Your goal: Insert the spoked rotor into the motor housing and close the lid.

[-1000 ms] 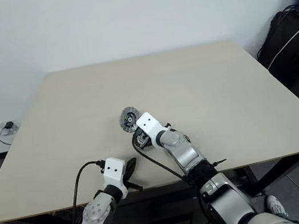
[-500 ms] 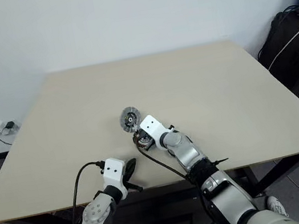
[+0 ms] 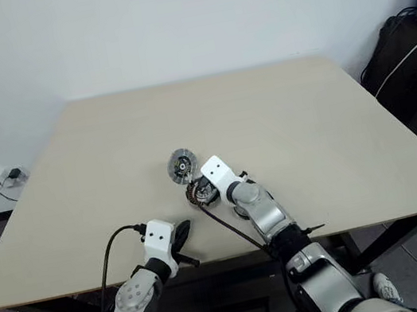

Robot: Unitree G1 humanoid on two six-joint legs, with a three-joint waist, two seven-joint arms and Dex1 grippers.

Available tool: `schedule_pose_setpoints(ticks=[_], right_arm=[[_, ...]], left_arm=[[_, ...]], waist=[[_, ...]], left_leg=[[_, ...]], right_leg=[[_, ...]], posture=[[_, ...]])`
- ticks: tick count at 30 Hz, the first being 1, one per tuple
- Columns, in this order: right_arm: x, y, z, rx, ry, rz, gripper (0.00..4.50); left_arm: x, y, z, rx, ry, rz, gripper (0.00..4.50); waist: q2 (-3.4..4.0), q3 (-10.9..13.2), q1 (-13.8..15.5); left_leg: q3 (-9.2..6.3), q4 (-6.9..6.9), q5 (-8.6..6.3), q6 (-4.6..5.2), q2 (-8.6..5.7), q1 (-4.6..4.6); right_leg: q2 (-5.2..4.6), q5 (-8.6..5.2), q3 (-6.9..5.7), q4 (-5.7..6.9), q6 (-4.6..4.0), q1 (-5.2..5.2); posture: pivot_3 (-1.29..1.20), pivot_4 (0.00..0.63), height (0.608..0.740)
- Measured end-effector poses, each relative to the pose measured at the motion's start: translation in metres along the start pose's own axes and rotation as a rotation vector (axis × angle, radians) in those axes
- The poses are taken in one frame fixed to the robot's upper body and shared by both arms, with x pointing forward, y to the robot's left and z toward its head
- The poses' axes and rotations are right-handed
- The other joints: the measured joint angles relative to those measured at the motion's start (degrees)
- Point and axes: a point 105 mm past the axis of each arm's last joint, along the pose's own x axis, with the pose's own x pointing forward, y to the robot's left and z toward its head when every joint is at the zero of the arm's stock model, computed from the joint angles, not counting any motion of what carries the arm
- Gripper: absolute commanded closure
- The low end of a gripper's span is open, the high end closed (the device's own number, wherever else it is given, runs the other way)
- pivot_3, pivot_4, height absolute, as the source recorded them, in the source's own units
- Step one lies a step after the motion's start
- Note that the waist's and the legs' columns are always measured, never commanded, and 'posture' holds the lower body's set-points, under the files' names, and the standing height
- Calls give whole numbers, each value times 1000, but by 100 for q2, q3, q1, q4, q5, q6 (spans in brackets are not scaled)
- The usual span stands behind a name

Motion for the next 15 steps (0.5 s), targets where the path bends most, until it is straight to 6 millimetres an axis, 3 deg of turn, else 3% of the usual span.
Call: schedule_pose_setpoints(ticks=[3,6,9,15], right_arm=[[-19,-27,13,42,-90,-113,4483],[-42,-51,0,85,-71,-183,4483],[-67,-72,-28,139,15,-254,3867],[-106,-95,-62,274,111,-361,1953]], left_arm=[[-1,2,-1,-3,-2,17,4500],[-2,4,0,0,-11,31,4500],[-2,4,2,3,-23,33,4500],[3,2,9,6,-55,21,4500]], waist=[[-2,0,22],[-3,1,33],[-2,1,51],[-1,2,46]], left_leg=[[-1,0,-8,13,-2,0],[1,1,-16,27,-3,0],[2,0,-18,31,-3,0],[6,1,-17,30,-5,7]], right_leg=[[-3,-1,0,-2,0,2],[-5,-2,1,-5,-1,4],[-5,-3,1,-5,-3,3],[2,-4,2,-4,-4,7]], posture=[[0,0,740],[0,0,740],[0,0,740],[0,0,740]])
